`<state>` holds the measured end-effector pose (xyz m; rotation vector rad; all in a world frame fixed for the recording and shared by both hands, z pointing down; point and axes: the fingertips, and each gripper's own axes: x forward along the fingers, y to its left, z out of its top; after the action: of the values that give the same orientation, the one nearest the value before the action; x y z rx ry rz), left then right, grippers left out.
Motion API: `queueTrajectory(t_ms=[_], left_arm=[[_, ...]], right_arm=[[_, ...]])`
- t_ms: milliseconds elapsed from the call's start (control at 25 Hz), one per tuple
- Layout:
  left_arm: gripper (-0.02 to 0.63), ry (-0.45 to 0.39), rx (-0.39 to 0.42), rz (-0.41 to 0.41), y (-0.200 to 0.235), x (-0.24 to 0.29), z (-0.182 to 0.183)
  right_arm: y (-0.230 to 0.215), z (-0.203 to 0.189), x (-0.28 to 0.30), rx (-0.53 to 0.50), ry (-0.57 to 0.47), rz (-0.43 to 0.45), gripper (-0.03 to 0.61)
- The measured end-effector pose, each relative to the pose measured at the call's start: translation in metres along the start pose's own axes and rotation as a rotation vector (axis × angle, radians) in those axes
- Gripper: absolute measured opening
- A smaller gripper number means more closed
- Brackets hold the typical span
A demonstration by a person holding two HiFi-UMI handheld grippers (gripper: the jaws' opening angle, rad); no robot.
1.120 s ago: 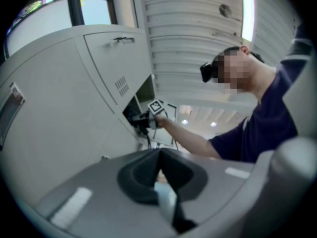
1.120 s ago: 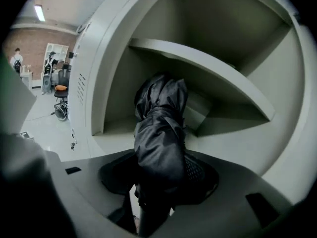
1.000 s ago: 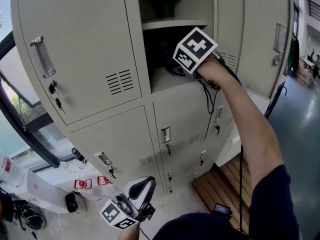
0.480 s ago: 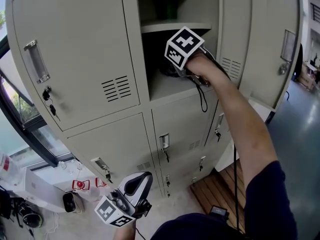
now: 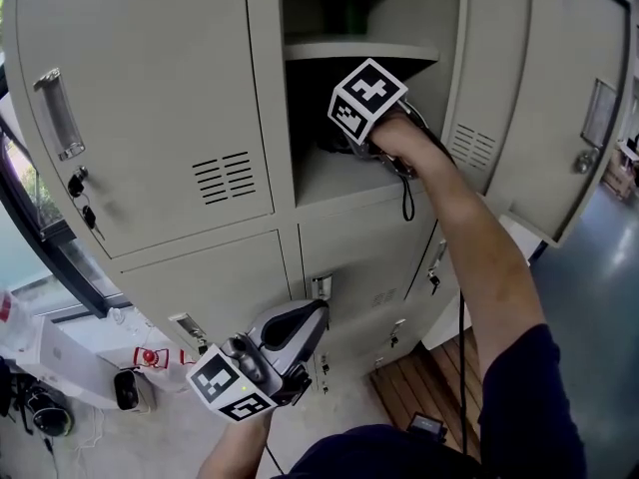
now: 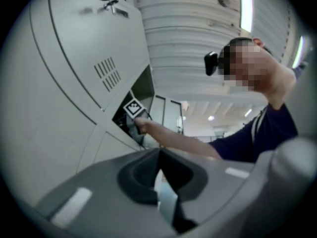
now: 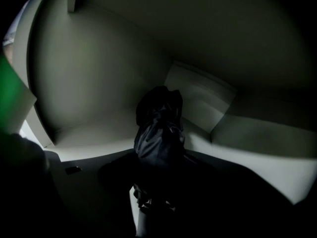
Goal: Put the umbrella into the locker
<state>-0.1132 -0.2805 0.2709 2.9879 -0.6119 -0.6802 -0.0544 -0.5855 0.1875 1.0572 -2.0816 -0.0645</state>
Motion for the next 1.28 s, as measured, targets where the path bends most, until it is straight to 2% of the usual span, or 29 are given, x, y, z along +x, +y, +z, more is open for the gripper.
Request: queueTrajectory(t_ms=[320, 600, 840, 1040, 1280], left_arm=[[0.003, 0.005, 0.02, 0.0, 0.01, 0.035, 0.009], [0.003, 0.026, 0.1, 0.007, 0.008, 0.056, 0.02], [0.002, 0.048, 0.102, 0.038, 0.007, 0.06, 0.013], [0.003, 0.069, 0.114, 0.047, -0.002, 0.062, 0.011], [0.003, 0.091, 0.104, 0.043, -0.018, 0.061, 0.003]], right_arm=[[-0.004, 0.008, 0.016, -0.024, -0.022, 0.033, 0.201], [-0.002, 0.014, 0.024, -0.066, -0.033, 0.043, 0.202], [0.001, 0.014, 0.026, -0.112, -0.044, 0.035, 0.218], [0.001, 0.018, 0.013, -0.139, -0.135, -0.013, 0.279], [0.008, 0.018, -0.038, -0.116, -0.271, -0.09, 0.29]])
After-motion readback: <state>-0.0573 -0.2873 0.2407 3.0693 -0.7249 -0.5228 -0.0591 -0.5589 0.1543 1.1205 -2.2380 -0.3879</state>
